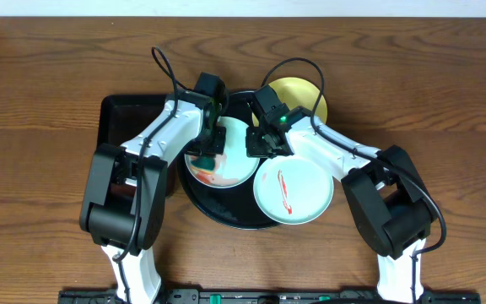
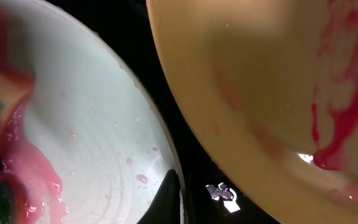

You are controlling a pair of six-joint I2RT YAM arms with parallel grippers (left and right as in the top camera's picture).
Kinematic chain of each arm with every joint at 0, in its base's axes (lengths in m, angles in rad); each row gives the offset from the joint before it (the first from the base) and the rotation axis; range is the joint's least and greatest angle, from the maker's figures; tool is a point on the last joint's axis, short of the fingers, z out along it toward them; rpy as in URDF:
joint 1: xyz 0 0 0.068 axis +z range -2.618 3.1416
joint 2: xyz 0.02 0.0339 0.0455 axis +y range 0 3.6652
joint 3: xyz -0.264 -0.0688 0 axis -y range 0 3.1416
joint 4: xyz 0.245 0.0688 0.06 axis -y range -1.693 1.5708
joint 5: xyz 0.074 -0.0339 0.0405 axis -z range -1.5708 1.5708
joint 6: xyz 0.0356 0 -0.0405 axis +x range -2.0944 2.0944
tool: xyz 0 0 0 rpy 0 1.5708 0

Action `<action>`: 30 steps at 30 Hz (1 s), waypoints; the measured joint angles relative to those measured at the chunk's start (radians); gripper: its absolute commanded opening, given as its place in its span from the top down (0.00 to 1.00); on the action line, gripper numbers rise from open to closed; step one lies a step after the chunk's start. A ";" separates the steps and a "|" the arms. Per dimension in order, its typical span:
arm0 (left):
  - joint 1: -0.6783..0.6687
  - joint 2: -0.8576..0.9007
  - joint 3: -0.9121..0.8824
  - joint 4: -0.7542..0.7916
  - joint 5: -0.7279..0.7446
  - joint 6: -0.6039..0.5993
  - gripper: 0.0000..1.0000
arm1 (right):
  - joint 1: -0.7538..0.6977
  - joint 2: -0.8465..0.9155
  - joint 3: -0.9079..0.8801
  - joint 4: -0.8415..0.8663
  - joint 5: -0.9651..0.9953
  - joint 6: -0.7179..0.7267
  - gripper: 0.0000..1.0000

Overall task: Clean dirty plates on tray and stack at the side
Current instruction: 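Scrub upper-left pale green plate with sponge while right gripper holds it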

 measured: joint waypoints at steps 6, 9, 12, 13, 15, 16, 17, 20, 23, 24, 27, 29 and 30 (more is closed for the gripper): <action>0.012 0.000 0.000 0.018 0.010 -0.031 0.93 | 0.000 0.000 0.000 0.000 -0.001 0.000 0.99; 0.031 0.000 0.000 0.052 0.027 -0.064 0.92 | 0.000 0.000 0.000 -0.002 -0.006 0.000 0.99; 0.053 0.000 0.000 0.086 0.038 -0.105 0.92 | 0.000 0.000 0.000 -0.007 -0.012 0.001 0.99; 0.060 0.000 0.000 0.089 0.041 -0.116 0.93 | 0.000 -0.001 0.000 -0.008 -0.014 0.001 0.99; 0.068 0.000 0.000 0.073 0.051 -0.135 0.92 | 0.000 -0.001 0.000 -0.008 -0.014 0.001 0.99; 0.069 0.000 0.001 0.057 0.055 -0.140 0.92 | 0.000 -0.001 0.000 -0.007 -0.014 0.001 0.99; 0.069 0.000 0.002 0.037 0.063 -0.145 0.93 | 0.000 -0.001 0.000 -0.006 -0.014 0.001 0.99; 0.068 0.000 0.002 -0.026 0.103 -0.154 0.92 | 0.000 -0.001 0.000 -0.003 -0.014 0.001 0.99; 0.057 0.000 0.002 -0.048 0.166 -0.150 0.93 | 0.000 -0.001 -0.001 0.000 -0.013 0.001 0.99; 0.049 0.000 0.002 -0.047 0.182 -0.150 0.92 | 0.000 -0.001 -0.001 0.000 -0.013 0.001 0.99; 0.021 0.000 0.002 -0.012 0.215 -0.148 0.93 | 0.000 -0.001 -0.001 0.000 -0.013 0.001 0.99; 0.009 0.000 0.002 0.037 0.232 -0.145 0.93 | 0.000 -0.001 -0.001 -0.002 -0.013 0.001 0.99; 0.005 0.000 0.002 0.069 0.236 -0.143 0.93 | 0.000 -0.001 -0.001 -0.003 -0.013 0.001 0.99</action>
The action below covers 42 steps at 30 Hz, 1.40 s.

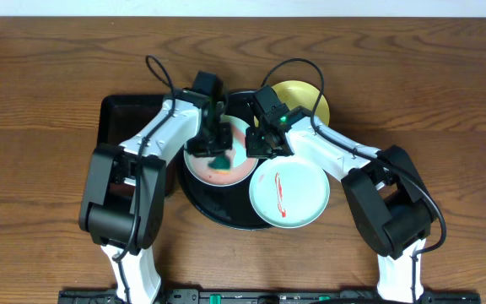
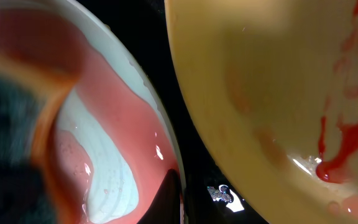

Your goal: Clean dirty plates on tray and stack at the side

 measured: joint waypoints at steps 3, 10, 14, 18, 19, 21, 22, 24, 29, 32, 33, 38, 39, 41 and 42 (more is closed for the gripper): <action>0.003 0.000 0.000 0.075 -0.029 -0.008 0.92 | 0.000 0.000 0.000 0.000 0.000 0.000 0.99; 0.026 0.000 0.000 0.080 -0.208 -0.022 0.93 | 0.000 0.000 0.000 -0.001 0.000 0.000 0.99; 0.028 -0.003 0.003 0.008 -0.286 -0.023 0.93 | 0.000 0.000 0.000 0.000 0.000 0.000 0.99; 0.035 -0.007 0.008 -0.060 -0.296 -0.022 0.93 | 0.000 0.000 0.000 0.002 0.000 0.000 0.99; 0.038 -0.008 0.016 -0.087 -0.286 -0.020 0.92 | 0.000 0.000 0.000 0.002 0.000 0.000 0.99; 0.046 -0.010 0.042 -0.145 -0.257 -0.010 0.93 | 0.000 0.000 0.000 0.002 0.000 0.000 0.98; 0.051 -0.012 0.059 -0.173 -0.243 -0.008 0.93 | 0.000 0.000 0.000 0.002 0.000 0.000 0.99; 0.062 -0.025 0.101 -0.217 -0.225 -0.005 0.93 | 0.000 0.000 0.000 0.002 0.000 -0.001 0.99; 0.101 -0.147 0.208 -0.263 -0.200 0.005 0.93 | 0.000 0.000 0.000 0.005 -0.003 -0.023 0.99; 0.141 -0.261 0.242 -0.264 -0.193 0.009 0.93 | 0.000 0.000 0.009 -0.011 -0.003 -0.054 0.99; 0.157 -0.294 0.248 -0.267 -0.192 0.009 0.92 | 0.000 0.000 0.014 -0.018 -0.003 -0.066 0.99; 0.232 -0.358 0.253 -0.276 -0.200 0.009 0.93 | 0.021 -0.002 0.058 -0.082 0.004 -0.121 0.99; 0.243 -0.353 0.252 -0.278 -0.207 0.009 0.93 | 0.031 -0.005 0.072 -0.097 0.008 -0.131 0.99; 0.257 -0.341 0.252 -0.278 -0.220 0.009 0.93 | 0.048 -0.019 0.103 -0.133 0.029 -0.150 0.99; 0.261 -0.337 0.251 -0.278 -0.225 0.009 0.92 | 0.056 -0.029 0.119 -0.152 0.041 -0.159 0.99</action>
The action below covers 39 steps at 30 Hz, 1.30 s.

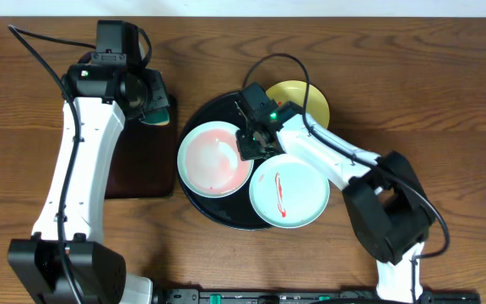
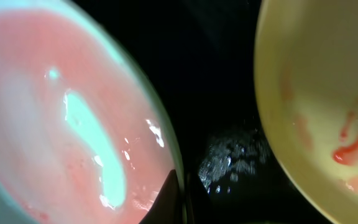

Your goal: Clean dirty plates on tray and stack at the side

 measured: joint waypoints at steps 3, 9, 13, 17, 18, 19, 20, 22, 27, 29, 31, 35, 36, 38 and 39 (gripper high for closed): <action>0.002 0.005 -0.003 -0.002 -0.024 0.000 0.92 | 0.019 -0.043 0.057 -0.049 0.059 -0.021 0.99; 0.002 0.005 -0.003 -0.003 -0.048 0.000 0.92 | 0.044 -0.074 0.110 -0.103 0.243 -0.045 0.99; 0.002 0.005 -0.003 -0.008 -0.051 0.000 0.92 | 0.072 -0.074 0.128 -0.124 0.398 -0.068 0.99; 0.002 0.005 -0.004 -0.010 -0.054 0.000 0.93 | 0.124 -0.074 0.144 -0.124 0.586 -0.079 0.99; 0.002 0.005 -0.006 -0.010 -0.055 0.000 0.92 | 0.144 -0.074 0.146 -0.124 0.649 -0.081 0.99; 0.002 0.005 -0.009 -0.009 -0.055 0.000 0.92 | 0.164 -0.074 0.148 -0.125 0.706 -0.082 0.99; 0.002 0.005 -0.013 -0.009 -0.055 0.000 0.92 | 0.183 -0.074 0.149 -0.125 0.766 -0.083 0.99; 0.002 0.005 -0.022 -0.010 -0.055 0.000 0.92 | 0.222 -0.074 0.149 -0.122 0.879 -0.085 0.99; 0.002 0.005 -0.032 -0.010 -0.055 0.000 0.93 | 0.304 -0.074 0.149 -0.115 1.115 -0.086 0.99; 0.002 0.005 -0.032 -0.010 -0.055 0.000 0.93 | 0.325 -0.074 0.149 -0.110 1.192 -0.086 0.99; 0.002 0.005 -0.032 -0.010 -0.055 0.000 0.92 | 0.340 -0.074 0.150 -0.108 1.254 -0.084 0.99; 0.002 0.005 -0.032 -0.010 -0.055 0.000 0.92 | 0.352 -0.074 0.150 -0.108 1.354 -0.072 0.99; 0.002 0.005 -0.032 -0.010 -0.055 0.000 0.93 | 0.353 -0.074 0.150 -0.109 1.368 -0.068 0.99; 0.002 0.005 -0.032 -0.010 -0.055 0.000 0.92 | 0.353 -0.074 0.150 -0.109 1.388 -0.061 0.99; 0.002 0.005 -0.032 -0.010 -0.055 0.000 0.92 | 0.352 -0.074 0.150 -0.111 1.395 -0.056 0.99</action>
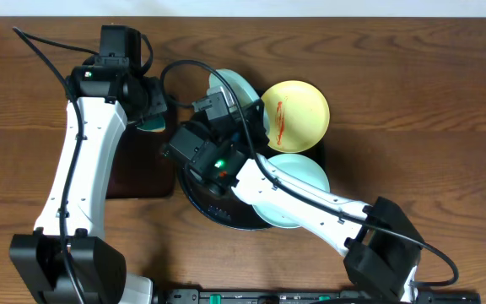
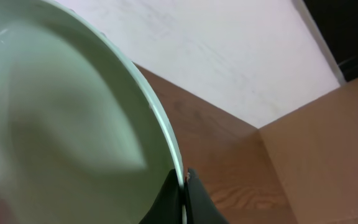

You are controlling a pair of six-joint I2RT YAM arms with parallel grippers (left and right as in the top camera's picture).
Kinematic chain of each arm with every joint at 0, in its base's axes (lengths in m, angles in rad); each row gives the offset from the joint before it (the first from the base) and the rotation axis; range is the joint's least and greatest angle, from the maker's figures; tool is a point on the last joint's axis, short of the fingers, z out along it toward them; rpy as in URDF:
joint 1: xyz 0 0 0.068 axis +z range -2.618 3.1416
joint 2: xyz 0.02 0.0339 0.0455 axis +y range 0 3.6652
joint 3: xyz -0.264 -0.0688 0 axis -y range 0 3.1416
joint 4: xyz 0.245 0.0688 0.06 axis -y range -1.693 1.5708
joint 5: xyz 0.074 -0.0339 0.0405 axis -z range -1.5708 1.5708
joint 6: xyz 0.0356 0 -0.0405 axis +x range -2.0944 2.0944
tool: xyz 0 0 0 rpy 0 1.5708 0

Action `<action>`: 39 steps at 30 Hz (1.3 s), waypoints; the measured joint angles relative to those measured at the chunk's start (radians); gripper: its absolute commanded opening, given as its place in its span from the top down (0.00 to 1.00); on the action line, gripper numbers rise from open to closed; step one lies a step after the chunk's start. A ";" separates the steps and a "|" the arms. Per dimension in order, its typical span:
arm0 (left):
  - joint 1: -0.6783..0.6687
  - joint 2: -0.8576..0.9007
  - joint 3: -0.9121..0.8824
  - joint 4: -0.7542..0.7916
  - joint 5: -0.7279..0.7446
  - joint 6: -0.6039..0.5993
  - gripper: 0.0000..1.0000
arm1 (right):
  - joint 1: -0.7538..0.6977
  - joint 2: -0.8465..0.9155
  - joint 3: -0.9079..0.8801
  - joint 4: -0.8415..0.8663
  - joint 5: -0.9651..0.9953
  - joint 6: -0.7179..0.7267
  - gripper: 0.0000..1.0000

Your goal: Clean dirty plates on tray and stack at the side

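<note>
My right gripper (image 2: 183, 186) is shut on the rim of a pale green plate (image 2: 61, 124), which it holds up on edge. From overhead this plate (image 1: 245, 89) stands above the far side of the round black tray (image 1: 213, 211). A yellow plate (image 1: 298, 114) with a red streak lies at the tray's far right. A second mint plate (image 1: 302, 173) lies on the tray, partly under my right arm. My left gripper (image 1: 148, 114) hangs over the dark rectangular tray (image 1: 142, 169), shut on a green sponge (image 1: 150, 127).
The right arm stretches across the round tray from the near right. Brown wooden table lies all round both trays. A white wall and a brown cardboard box (image 2: 328, 143) show behind the lifted plate in the right wrist view.
The pale green plate lay flat on the round tray, smeared pink, with my right gripper on its rim. Now it is lifted and tilted on edge. The left arm has hardly moved.
My left gripper held the sponge on the pale green plate while my right gripper pinched its rim. Then the smear was spread pink. After that the sponge was over the rectangular tray at the left. Now the right gripper holds the plate up off the tray.
</note>
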 measured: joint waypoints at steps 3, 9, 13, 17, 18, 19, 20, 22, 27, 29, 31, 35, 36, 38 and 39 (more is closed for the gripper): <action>0.000 0.000 0.000 0.000 0.000 0.000 0.93 | 0.000 0.000 0.000 -0.008 -0.005 0.016 0.99; 0.000 0.000 0.000 0.000 0.000 0.000 0.92 | -0.010 0.000 0.002 -0.060 -0.151 0.084 0.99; 0.000 0.000 0.000 0.000 0.000 0.000 0.92 | -0.055 0.000 0.002 -0.089 -0.343 0.134 0.99; 0.000 0.000 0.000 0.000 -0.001 0.000 0.93 | -0.131 0.000 0.002 -0.090 -0.589 0.157 0.99; 0.000 0.000 0.000 0.000 -0.001 0.000 0.92 | -0.150 0.000 0.002 -0.092 -0.646 0.159 0.99; 0.000 0.000 0.000 0.000 -0.002 0.000 0.93 | -0.172 0.000 0.002 -0.092 -0.712 0.161 0.99; 0.000 0.000 0.000 0.000 -0.004 0.000 0.92 | -0.194 0.000 0.002 -0.093 -0.776 0.162 0.99; 0.000 0.000 0.000 0.000 -0.007 0.000 0.92 | -0.233 0.000 0.002 -0.094 -0.883 0.161 0.99; 0.000 0.000 0.000 0.000 -0.007 0.000 0.93 | -0.304 0.000 0.002 -0.093 -1.054 0.161 0.99; 0.000 0.000 0.000 0.000 -0.007 0.000 0.92 | -0.322 0.000 0.002 -0.091 -1.094 0.161 0.99; 0.000 0.000 0.000 0.000 -0.007 0.000 0.92 | -0.334 0.000 0.002 -0.085 -1.120 0.161 0.99; 0.000 0.000 0.000 0.000 -0.007 0.000 0.92 | -0.336 0.010 0.002 -0.069 -1.159 0.161 0.99; 0.000 0.000 0.000 0.000 -0.007 0.000 0.93 | -0.336 0.016 0.002 -0.069 -1.165 0.161 0.99; 0.000 0.000 0.000 0.000 -0.007 0.000 0.92 | -0.333 0.041 0.003 -0.070 -1.174 0.162 0.99; 0.000 0.000 0.000 0.000 -0.007 0.000 0.93 | -0.333 0.056 0.003 -0.072 -1.180 0.163 0.99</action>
